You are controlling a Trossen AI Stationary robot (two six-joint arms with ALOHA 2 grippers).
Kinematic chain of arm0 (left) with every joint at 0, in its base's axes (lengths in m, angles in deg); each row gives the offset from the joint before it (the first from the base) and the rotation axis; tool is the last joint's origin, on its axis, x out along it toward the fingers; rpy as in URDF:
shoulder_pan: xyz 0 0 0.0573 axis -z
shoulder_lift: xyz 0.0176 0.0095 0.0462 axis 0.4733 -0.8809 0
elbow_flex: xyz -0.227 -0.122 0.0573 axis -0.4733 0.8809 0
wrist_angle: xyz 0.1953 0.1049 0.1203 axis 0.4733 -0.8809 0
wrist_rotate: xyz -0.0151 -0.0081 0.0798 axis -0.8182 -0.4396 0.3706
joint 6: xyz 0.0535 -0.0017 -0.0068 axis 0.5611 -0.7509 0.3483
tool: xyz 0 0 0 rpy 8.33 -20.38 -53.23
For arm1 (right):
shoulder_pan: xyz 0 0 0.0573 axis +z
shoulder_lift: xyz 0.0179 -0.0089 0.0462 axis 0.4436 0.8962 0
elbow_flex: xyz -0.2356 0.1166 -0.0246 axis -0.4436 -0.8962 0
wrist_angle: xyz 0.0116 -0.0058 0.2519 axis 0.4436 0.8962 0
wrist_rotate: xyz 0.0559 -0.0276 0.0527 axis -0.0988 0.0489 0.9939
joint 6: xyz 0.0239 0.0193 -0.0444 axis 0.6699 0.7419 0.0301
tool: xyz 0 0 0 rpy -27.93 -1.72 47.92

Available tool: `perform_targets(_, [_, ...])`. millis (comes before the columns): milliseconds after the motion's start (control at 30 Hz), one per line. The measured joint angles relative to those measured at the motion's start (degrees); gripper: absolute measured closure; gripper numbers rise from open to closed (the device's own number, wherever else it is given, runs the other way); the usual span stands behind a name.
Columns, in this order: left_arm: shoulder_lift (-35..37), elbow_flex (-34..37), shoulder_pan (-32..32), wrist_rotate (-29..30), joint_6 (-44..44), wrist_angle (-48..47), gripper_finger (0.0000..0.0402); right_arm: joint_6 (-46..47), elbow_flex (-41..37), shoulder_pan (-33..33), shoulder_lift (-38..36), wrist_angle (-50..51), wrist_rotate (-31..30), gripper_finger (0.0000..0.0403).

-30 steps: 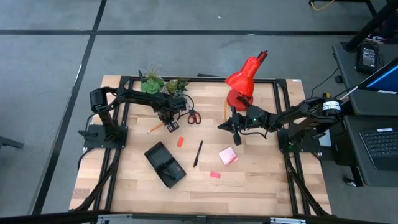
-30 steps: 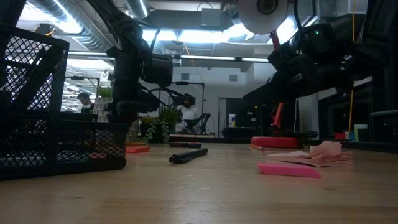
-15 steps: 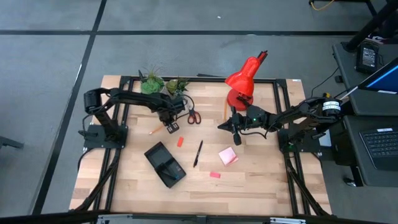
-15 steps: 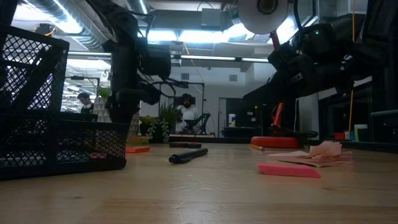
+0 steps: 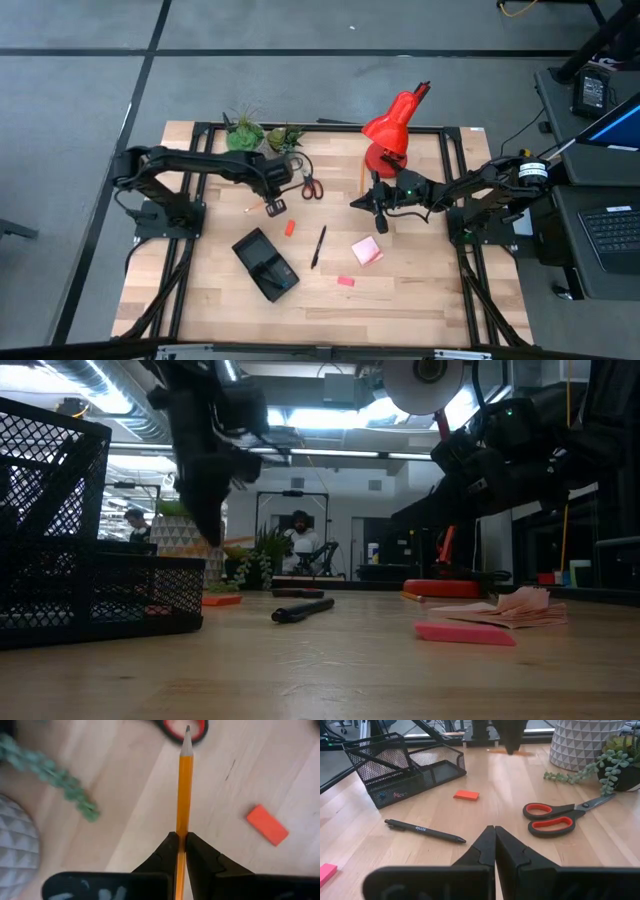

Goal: Pick and place office supplies into organizer
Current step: Put the left yellow pencil into the black desk organizer

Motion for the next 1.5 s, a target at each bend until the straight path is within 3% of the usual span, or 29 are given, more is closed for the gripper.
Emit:
perform_targets(400, [11.65, -0.11, 7.04, 2.21, 9.63, 5.48, 0.0382, -0.25, 0.0, 0.0, 0.0, 0.13, 0.0, 0.0394])
perform_targets(800, [19.96, -0.15, 16.69, 2.16, 13.77, 8.12, 0.0382, -1.41, 0.0, 0.0, 0.0, 1.27, -0.02, 0.0394])
perform_targets(1267, [21.82, -0.17, 32.17, 2.33, 13.69, 13.69, 0.0382, -1.56, 0.0, 0.0, 0.0, -0.88, -0.5, 0.0394])
perform_targets(1500, [21.82, -0.17, 39.27, 5.44, 11.7, 18.04, 0.0382, 0.27, 0.0, 0.0, 0.0, -2.25, -0.59, 0.0394])
